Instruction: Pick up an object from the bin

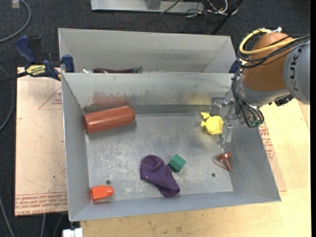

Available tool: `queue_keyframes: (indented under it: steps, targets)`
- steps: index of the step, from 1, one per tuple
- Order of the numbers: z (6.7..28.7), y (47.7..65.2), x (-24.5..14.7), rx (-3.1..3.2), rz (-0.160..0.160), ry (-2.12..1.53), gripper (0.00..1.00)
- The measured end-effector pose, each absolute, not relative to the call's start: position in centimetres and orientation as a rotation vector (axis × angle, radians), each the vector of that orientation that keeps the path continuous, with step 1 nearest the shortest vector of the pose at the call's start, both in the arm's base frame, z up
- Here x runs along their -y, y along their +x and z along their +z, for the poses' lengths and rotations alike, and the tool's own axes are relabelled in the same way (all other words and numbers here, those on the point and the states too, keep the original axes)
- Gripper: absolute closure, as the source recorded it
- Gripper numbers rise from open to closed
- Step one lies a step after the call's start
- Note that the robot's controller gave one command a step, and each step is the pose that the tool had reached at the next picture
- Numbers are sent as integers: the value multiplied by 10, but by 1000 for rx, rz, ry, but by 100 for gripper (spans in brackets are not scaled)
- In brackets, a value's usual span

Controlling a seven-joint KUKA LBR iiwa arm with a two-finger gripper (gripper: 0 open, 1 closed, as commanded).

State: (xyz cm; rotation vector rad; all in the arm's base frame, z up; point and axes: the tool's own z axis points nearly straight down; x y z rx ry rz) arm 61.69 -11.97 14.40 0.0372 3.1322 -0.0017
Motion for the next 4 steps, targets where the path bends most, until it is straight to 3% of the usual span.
queue_keyframes:
  steps: [1,2,3,4]
  targets:
    - [92,610,134,-3134,1,189,100]
    - [92,610,134,-3134,1,188,100]
    - [136,617,127,-3142,2,137,100]
    - [199,622,126,-3138,1,-16,100]
